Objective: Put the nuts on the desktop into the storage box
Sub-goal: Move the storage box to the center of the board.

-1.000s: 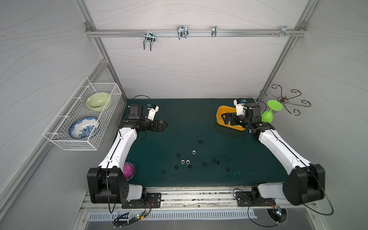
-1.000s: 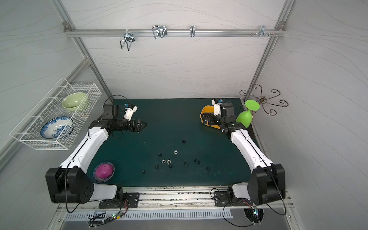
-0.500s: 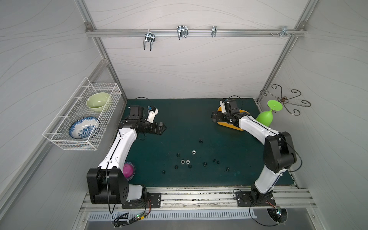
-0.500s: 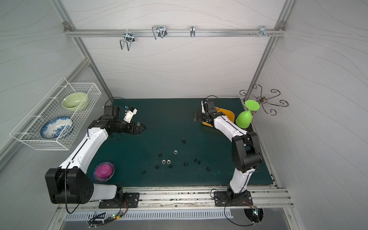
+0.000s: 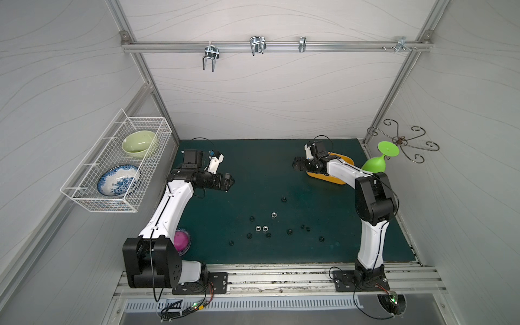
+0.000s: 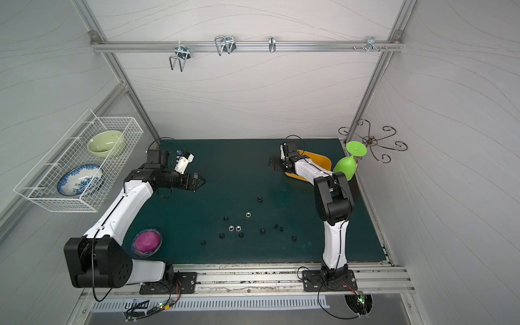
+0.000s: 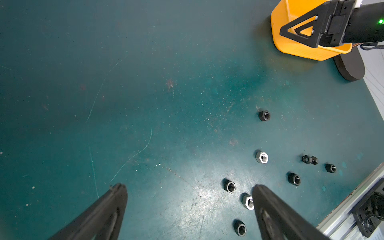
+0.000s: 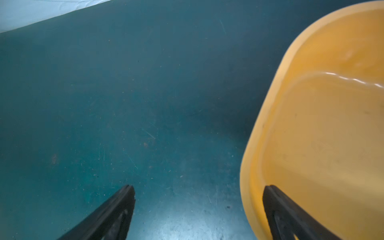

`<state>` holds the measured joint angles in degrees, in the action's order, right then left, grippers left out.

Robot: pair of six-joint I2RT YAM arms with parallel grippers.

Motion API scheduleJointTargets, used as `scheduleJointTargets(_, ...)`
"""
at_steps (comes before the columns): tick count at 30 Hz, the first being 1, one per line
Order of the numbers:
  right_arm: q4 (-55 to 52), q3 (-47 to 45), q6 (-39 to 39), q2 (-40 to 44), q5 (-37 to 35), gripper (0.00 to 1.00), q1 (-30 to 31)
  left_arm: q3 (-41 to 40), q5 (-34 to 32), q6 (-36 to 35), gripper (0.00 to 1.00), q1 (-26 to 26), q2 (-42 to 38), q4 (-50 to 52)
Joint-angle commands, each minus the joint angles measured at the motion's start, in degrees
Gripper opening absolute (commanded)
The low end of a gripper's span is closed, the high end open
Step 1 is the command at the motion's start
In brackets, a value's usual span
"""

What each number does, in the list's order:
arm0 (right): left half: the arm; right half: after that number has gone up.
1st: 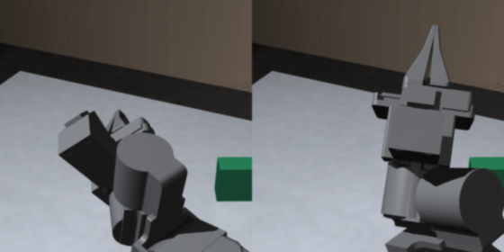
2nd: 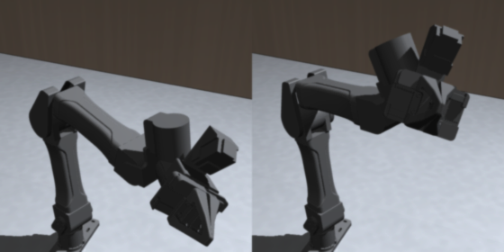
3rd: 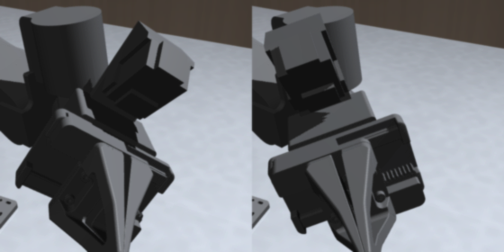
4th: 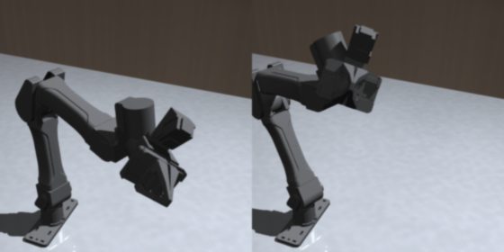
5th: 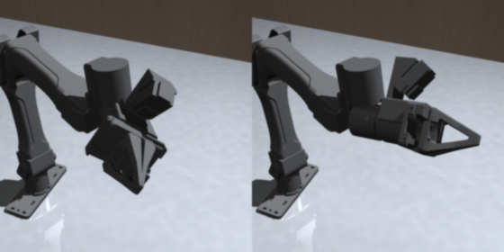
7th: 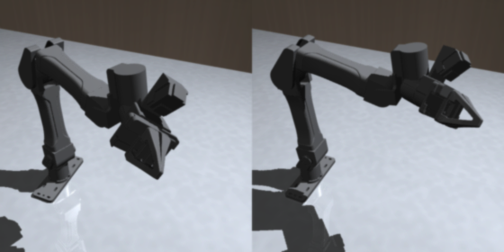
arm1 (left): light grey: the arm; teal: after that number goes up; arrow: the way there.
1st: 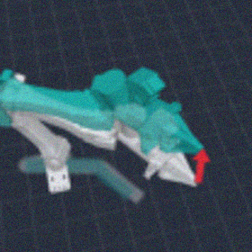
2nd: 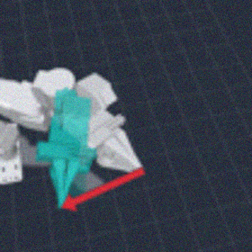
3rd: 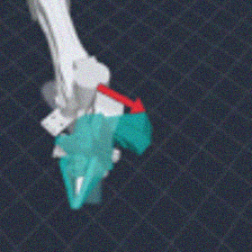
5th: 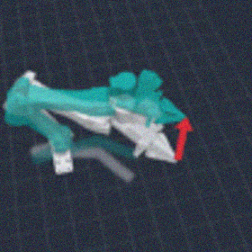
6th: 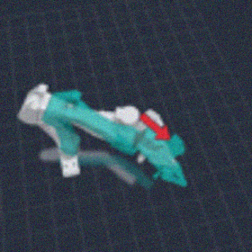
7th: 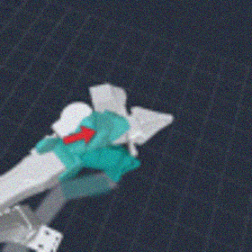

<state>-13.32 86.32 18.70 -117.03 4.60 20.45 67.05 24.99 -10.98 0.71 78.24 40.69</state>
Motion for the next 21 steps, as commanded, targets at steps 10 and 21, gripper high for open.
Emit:
scheduleJointTargets(10, 2.2, 4.0, -0.8, -5.1, 12.9, 0.99, 1.5, 0.1, -0.6, -0.8, 0.99, -0.2, 1.6, -0.1)
scheduleJointTargets(21, 3.4, 6.2, 0.1, -4.1, 18.6, 0.99, 6.8, -1.0, -0.5, -0.9, 0.99, -0.1, 0.8, -0.8)
